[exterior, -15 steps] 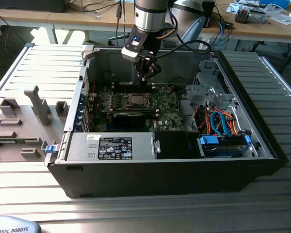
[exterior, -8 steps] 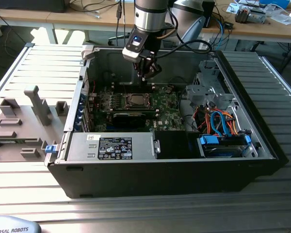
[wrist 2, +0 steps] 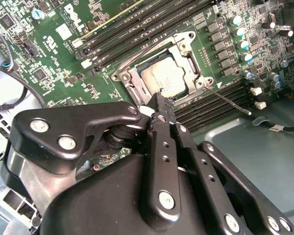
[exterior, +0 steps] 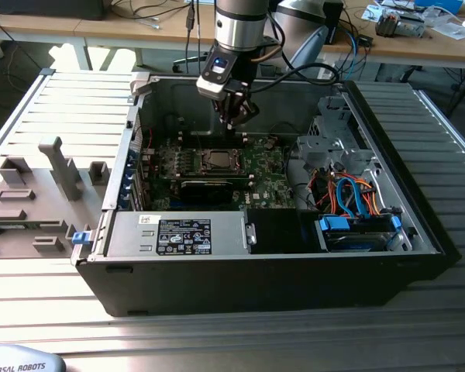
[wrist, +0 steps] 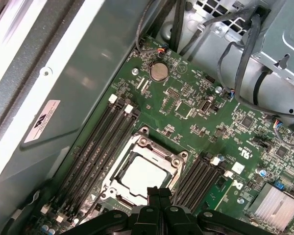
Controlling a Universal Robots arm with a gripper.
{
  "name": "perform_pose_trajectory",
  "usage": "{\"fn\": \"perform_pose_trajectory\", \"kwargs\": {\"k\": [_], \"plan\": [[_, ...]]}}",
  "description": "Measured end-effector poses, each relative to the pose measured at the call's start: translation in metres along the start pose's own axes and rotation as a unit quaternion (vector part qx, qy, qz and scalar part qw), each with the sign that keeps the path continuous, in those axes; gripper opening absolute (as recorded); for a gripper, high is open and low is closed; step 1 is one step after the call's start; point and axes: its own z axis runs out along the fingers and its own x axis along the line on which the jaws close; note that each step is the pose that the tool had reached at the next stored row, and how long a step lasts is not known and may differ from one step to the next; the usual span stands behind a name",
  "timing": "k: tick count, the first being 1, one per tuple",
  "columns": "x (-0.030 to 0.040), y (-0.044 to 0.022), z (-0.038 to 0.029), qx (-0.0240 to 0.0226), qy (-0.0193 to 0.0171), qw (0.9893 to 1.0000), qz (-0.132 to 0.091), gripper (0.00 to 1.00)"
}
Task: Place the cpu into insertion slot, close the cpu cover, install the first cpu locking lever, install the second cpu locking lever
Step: 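Install the first cpu locking lever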
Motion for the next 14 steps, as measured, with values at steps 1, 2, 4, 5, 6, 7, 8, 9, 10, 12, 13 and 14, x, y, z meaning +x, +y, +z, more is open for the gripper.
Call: {"fn": "perform_pose_trajectory", "kwargs": {"k": [1, 2, 4, 5, 6, 7, 8, 9, 10, 12, 13, 14], "plan": [[0.0, 0.0, 0.0, 0.0, -0.0001, 1.0, -0.001, 0.11], [0.0, 0.0, 0.0, -0.0002, -0.0002, 1.0, -0.003, 0.11], [0.0, 0.0, 0.0, -0.0002, -0.0004, 1.0, -0.006, 0.11], [0.0, 0.0, 0.0, -0.0003, -0.0005, 1.0, -0.007, 0.11], [0.0, 0.0, 0.0, -0.0004, -0.0006, 1.0, -0.009, 0.11], [0.0, 0.0, 0.0, -0.0005, -0.0008, 0.9999, -0.012, 0.11], [0.0, 0.0, 0.0, -0.0007, -0.0011, 0.9999, -0.017, 0.11], [0.0, 0.0, 0.0, -0.0008, -0.0013, 0.9998, -0.02, 0.11], [0.0, 0.0, 0.0, -0.0009, -0.0014, 0.9998, -0.022, 0.11], [0.0, 0.0, 0.0, -0.001, -0.0016, 0.9997, -0.024, 0.11], [0.0, 0.0, 0.0, -0.0011, -0.0016, 0.9997, -0.025, 0.11], [0.0, 0.0, 0.0, -0.0011, -0.0017, 0.9997, -0.026, 0.11]]}}
